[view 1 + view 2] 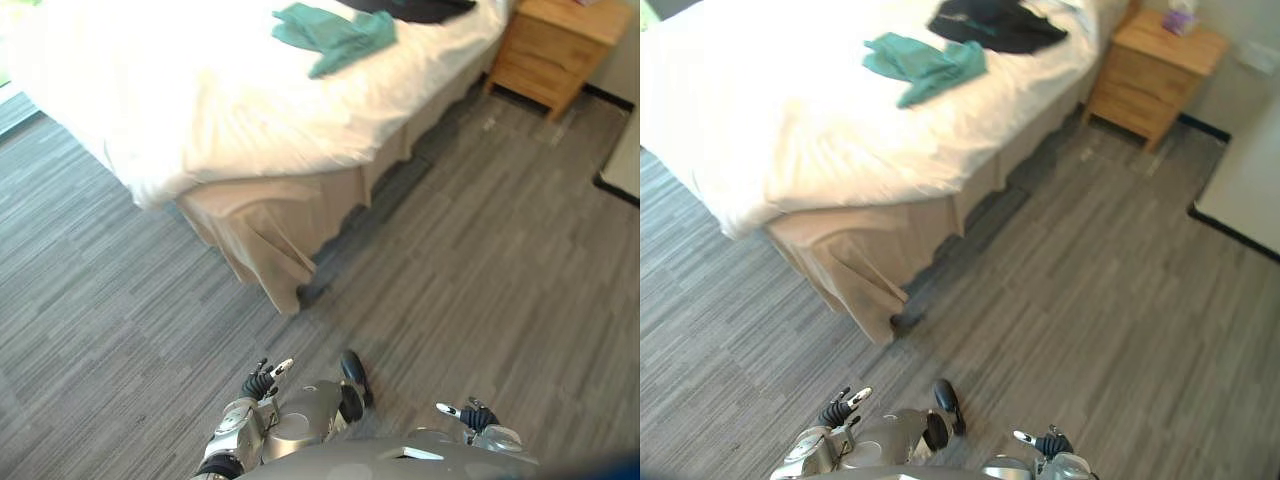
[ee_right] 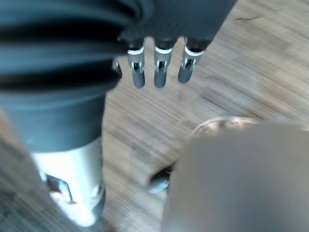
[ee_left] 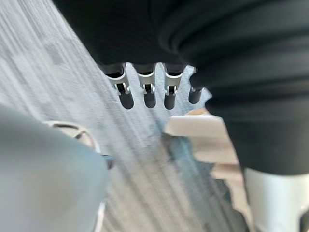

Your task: Tidy the bed and pick cloth on bed and put in laundry

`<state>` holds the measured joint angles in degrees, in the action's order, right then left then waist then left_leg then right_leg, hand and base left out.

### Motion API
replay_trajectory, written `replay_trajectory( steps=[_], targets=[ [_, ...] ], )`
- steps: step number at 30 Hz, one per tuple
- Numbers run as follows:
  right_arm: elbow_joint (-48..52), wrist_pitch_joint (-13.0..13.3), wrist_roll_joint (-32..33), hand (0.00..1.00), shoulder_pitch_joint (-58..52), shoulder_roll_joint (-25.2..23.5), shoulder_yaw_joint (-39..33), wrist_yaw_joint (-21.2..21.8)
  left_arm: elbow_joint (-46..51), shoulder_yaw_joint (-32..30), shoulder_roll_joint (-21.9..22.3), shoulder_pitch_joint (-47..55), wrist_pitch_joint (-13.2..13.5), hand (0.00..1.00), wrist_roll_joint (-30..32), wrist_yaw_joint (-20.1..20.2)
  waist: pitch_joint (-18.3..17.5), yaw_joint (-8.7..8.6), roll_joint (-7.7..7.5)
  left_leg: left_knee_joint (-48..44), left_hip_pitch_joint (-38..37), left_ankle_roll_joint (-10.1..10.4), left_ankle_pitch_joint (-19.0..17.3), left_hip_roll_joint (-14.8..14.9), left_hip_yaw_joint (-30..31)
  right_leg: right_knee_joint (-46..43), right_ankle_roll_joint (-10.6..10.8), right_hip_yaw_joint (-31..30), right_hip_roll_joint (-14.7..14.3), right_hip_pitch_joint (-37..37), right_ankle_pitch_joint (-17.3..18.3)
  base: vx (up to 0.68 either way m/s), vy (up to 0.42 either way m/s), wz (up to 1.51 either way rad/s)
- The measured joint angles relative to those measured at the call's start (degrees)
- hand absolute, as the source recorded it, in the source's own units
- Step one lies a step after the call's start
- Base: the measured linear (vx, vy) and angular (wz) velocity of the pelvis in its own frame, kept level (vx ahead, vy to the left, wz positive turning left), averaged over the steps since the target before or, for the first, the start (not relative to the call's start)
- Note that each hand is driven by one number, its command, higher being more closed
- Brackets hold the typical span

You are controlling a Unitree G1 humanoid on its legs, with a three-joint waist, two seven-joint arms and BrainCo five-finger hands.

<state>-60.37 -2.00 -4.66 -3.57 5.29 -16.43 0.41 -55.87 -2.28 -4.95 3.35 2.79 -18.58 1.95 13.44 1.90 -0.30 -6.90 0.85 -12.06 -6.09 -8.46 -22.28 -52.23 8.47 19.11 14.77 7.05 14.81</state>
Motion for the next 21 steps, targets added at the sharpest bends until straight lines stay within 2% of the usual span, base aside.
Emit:
replay_trajectory(
  steps=[1,3,5,6,8,10,11,12,13,14,16,17,18,19,20,21],
  targets=[
    [0.21,0.15,0.02,0.0,-0.01,0.24,-0.01,-0.44,-0.65,0.1,-0.29,0.14,0.01,0.0,-0.03,-0.04,-0.15,-0.52,0.37,0.93,-3.13,0.64,-0.29,0.19,3.36,-2.48,-1.7,0.76,0.44,-3.05,1.1,0.5,0.093,1.25],
    [0.46,0.62,1.28,0.0,0.03,0.47,-0.07,-0.82,-1.53,1.7,-0.95,0.21,0.05,0.0,-0.22,-0.05,-0.06,-0.8,1.09,2.98,-8.12,1.8,-0.92,1.04,7.79,0.26,-1.43,1.51,0.27,-7.06,2.67,0.46,0.027,1.31],
    [0.49,1.2,3.42,0.0,0.14,0.46,-0.19,-0.85,-1.57,2.46,-1.21,0.35,-0.11,0.0,-0.31,0.04,-0.04,-0.89,1.45,3.2,-10.42,3.5,-1.87,1.99,11.16,9.16,-1.02,1.14,-0.31,-10.68,3.35,0.41,-0.027,1.3],
    [0.37,1.29,5.23,0.0,0.35,0.22,-0.45,-0.87,-1.52,2.8,-1.64,0.53,-0.16,0.0,-0.34,0.15,-0.44,-0.91,1.25,3.93,-11.49,4.47,-2.42,2.56,13.49,18.22,-0.21,-0.98,-1.47,-12.72,2.49,0.37,-0.073,1.32],
    [0.26,1.75,7.24,0.0,0.44,-0.57,-1.04,-0.98,-1.5,3.32,-2.09,0.55,-0.34,0.0,-0.32,0.26,-0.86,-1.0,0.37,5.09,-12.93,5.99,-3.29,3.11,18.16,31.88,-0.78,-7.88,-3.45,-15.87,-2.75,0.43,-0.121,1.52],
    [0.23,1.85,7.41,0.0,0.48,-0.68,-1.08,-0.96,-1.42,3.24,-2.12,0.91,-0.34,0.0,-0.34,0.27,-0.99,-1.04,0.17,4.76,-13.68,7.1,-3.93,3.55,20.03,35.93,-1.22,-11.89,-4.75,-16.71,-6.15,0.43,-0.181,1.07],
    [0.19,2.14,7.41,0.0,0.41,-0.83,-0.96,-0.82,-1.14,2.75,-2.34,0.96,0.0,0.0,-0.42,0.41,-1.22,-1.04,-0.23,4.35,-14.57,9.02,-5.06,4.05,22.01,40.21,-1.55,-15.44,-6.74,-16.62,-11.89,0.51,-0.261,1.04],
    [-0.17,2.39,7.43,0.0,0.4,-1.0,-0.37,-0.72,-1.09,2.58,-2.64,1.31,0.21,0.0,-0.46,0.67,-1.67,-0.92,-0.99,4.06,-14.99,10.41,-5.88,3.99,23.12,42.21,-3.01,-16.19,-7.67,-16.39,-17.02,0.41,-0.246,0.98],
    [-0.35,2.4,7.46,0.0,0.38,-1.27,0.2,-0.66,-0.96,2.29,-2.9,1.65,0.34,0.0,-0.5,0.81,-2.21,-0.8,-1.88,3.67,-15.16,11.43,-6.51,3.67,23.42,43.01,-3.52,-16.31,-7.88,-16.38,-20.46,0.46,-0.297,0.51],
    [-0.44,2.32,7.93,0.0,1.63,-0.38,1.34,-0.5,-1.13,1.64,-1.72,2.46,0.39,0.0,-0.79,1.01,-3.11,-0.38,0.34,1.88,-15.85,13.79,-8.14,6.05,23.0,44.36,-2.02,-14.56,-9.17,-14.23,-19.01,0.37,-0.237,0.27],
    [0.27,2.23,8.01,0.0,1.77,0.1,2.1,0.28,-1.4,1.65,-0.1,2.66,0.34,0.0,-0.85,1.59,-3.69,-0.93,2.32,0.19,-15.72,14.42,-8.45,7.56,22.68,47.97,-2.04,-13.24,-10.32,-11.29,-19.09,0.33,-0.182,0.19],
    [0.28,1.82,7.99,0.0,1.75,0.38,2.72,0.65,-1.56,1.59,0.57,2.73,0.34,0.0,-0.94,1.75,-3.86,-1.04,2.82,-0.67,-15.74,14.67,-8.41,7.96,22.63,48.97,-2.11,-12.99,-10.68,-10.2,-19.18,0.28,-0.137,0.2],
    [0.09,0.85,7.98,0.0,1.75,0.4,3.44,1.33,-1.57,1.52,1.0,2.73,0.41,0.0,-1.11,1.85,-3.95,-0.92,2.92,-3.64,-15.19,15.67,-7.82,7.99,22.44,50.32,-2.11,-12.82,-10.6,-8.25,-19.19,0.32,-0.16,0.17],
    [-0.34,0.18,7.84,0.0,1.73,-0.13,3.8,1.8,-1.58,1.53,0.92,2.88,0.51,0.0,-1.17,1.94,-4.25,-0.8,1.82,-3.95,-14.01,14.14,-10.32,8.85,19.41,51.67,-2.15,-12.92,-9.72,-7.0,-19.23,0.2,-0.118,0.18],
    [-0.6,-0.14,7.79,0.0,1.81,-0.14,3.82,1.93,-1.56,1.55,0.96,2.87,0.58,0.0,-1.17,1.92,-4.41,-1.0,1.66,-2.1,-14.02,14.28,-10.83,9.75,17.42,52.25,-2.15,-12.75,-9.51,-6.38,-19.23,0.16,-0.134,0.22],
    [-1.31,-0.64,7.81,0.0,1.86,0.2,3.79,2.5,-1.56,1.59,1.4,2.88,0.91,0.0,-1.06,1.88,-4.5,-1.25,1.95,2.52,-13.66,15.68,-8.92,12.06,14.45,52.9,-2.11,-11.87,-9.72,-5.89,-19.22,0.05,-0.087,0.24]
  ],
)
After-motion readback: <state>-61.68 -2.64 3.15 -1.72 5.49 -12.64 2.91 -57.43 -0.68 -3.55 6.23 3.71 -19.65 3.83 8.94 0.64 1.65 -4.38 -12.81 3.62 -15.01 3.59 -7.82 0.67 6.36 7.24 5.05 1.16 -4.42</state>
